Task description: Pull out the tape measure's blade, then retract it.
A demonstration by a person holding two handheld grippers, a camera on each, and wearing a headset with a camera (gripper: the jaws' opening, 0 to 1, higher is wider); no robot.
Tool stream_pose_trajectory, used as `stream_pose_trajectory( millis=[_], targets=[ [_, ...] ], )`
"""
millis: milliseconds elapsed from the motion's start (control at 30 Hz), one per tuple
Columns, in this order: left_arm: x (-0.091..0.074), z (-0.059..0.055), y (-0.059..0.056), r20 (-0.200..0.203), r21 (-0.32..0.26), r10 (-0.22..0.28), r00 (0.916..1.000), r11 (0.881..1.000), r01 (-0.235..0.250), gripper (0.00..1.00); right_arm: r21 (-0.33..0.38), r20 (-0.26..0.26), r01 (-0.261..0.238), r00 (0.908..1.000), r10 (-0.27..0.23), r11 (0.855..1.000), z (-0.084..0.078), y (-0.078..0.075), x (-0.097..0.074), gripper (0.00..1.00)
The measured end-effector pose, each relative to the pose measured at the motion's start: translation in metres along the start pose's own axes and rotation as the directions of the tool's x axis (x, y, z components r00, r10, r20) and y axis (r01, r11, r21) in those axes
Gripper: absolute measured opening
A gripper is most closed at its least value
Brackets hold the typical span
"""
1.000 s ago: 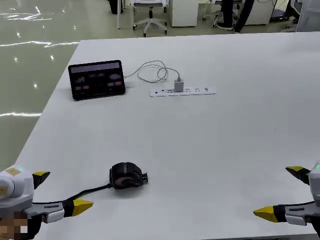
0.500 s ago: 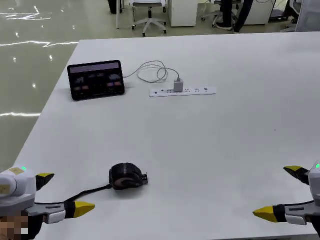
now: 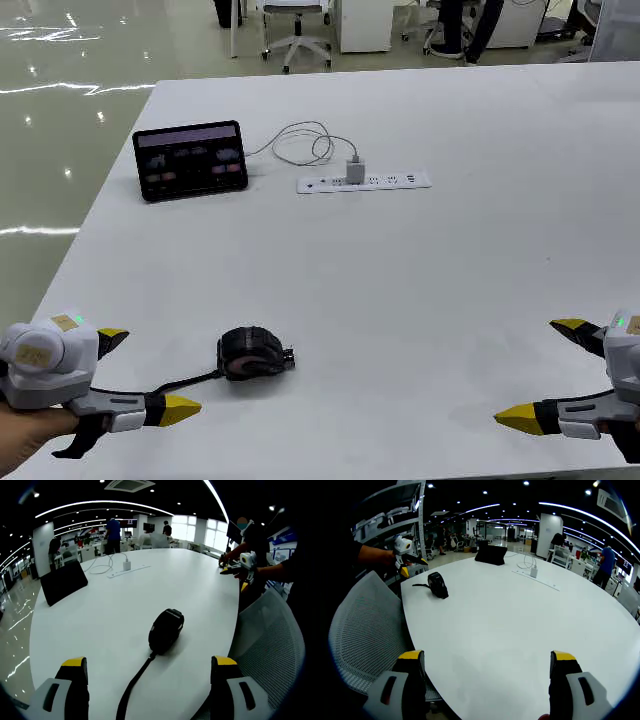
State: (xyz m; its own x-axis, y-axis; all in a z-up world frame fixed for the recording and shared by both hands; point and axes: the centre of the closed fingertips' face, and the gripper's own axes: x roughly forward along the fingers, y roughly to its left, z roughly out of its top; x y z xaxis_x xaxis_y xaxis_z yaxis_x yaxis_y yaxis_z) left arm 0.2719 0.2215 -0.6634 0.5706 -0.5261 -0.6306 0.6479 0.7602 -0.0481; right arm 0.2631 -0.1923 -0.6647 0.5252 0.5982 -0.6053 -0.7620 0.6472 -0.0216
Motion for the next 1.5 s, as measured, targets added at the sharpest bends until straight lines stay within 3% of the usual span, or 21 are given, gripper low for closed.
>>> stream_pose_trajectory(
  millis=[167,533,800,967,1200,1233,1300,1333,1367,1400,1433,1500],
  targets=[
    [0.008,0.011,0.001,-0.017,0.042,-0.027,0.9995,0.999,0.028,0.98,-0.021,-0.006,-0.018,0.9998,0.018,1.0,0.006,-0.001,0.007,1.0],
    [0.028,0.018,-0.006,-0.102,0.12,-0.089,0.9909,0.988,0.101,0.97,-0.064,-0.023,-0.063,0.9979,0.061,0.996,0.02,0.001,0.022,1.0],
    [0.05,0.019,-0.013,-0.185,0.181,-0.135,0.9734,0.969,0.169,0.91,-0.096,-0.04,-0.118,0.9926,0.114,0.988,0.025,0.009,0.039,1.0],
    [0.062,0.017,-0.019,-0.245,0.239,-0.155,0.9569,0.947,0.215,0.9,-0.101,-0.005,-0.15,0.9886,0.15,0.984,0.035,0.014,0.051,1.0],
    [0.077,0.022,-0.022,-0.281,0.273,-0.178,0.9433,0.927,0.256,0.85,-0.122,0.013,-0.18,0.983,0.183,0.976,0.05,0.022,0.068,1.0],
    [0.079,0.022,-0.023,-0.288,0.285,-0.182,0.9401,0.921,0.266,0.84,-0.124,0.016,-0.183,0.9823,0.187,0.975,0.052,0.023,0.069,1.0],
    [0.082,0.021,-0.028,-0.322,0.317,-0.2,0.9252,0.898,0.305,0.79,-0.134,0.023,-0.191,0.9804,0.196,0.972,0.058,0.027,0.073,1.0],
    [0.083,0.02,-0.029,-0.347,0.35,-0.197,0.9169,0.88,0.322,0.76,-0.14,0.028,-0.197,0.9789,0.202,0.97,0.061,0.029,0.076,1.0],
    [0.085,0.02,-0.029,-0.359,0.368,-0.192,0.9132,0.87,0.328,0.73,-0.141,0.037,-0.199,0.9778,0.206,0.97,0.065,0.03,0.078,1.0],
    [0.087,0.021,-0.031,-0.364,0.367,-0.197,0.9104,0.868,0.334,0.7,-0.14,0.048,-0.202,0.9764,0.21,0.969,0.068,0.031,0.08,1.0],
    [0.088,0.022,-0.038,-0.372,0.352,-0.217,0.9023,0.867,0.354,0.69,-0.141,0.063,-0.207,0.974,0.217,0.968,0.073,0.033,0.085,1.0],
    [0.093,0.025,-0.039,-0.38,0.368,-0.227,0.8968,0.852,0.372,0.69,-0.124,0.082,-0.223,0.9687,0.234,0.967,0.078,0.036,0.093,0.99]
  ],
)
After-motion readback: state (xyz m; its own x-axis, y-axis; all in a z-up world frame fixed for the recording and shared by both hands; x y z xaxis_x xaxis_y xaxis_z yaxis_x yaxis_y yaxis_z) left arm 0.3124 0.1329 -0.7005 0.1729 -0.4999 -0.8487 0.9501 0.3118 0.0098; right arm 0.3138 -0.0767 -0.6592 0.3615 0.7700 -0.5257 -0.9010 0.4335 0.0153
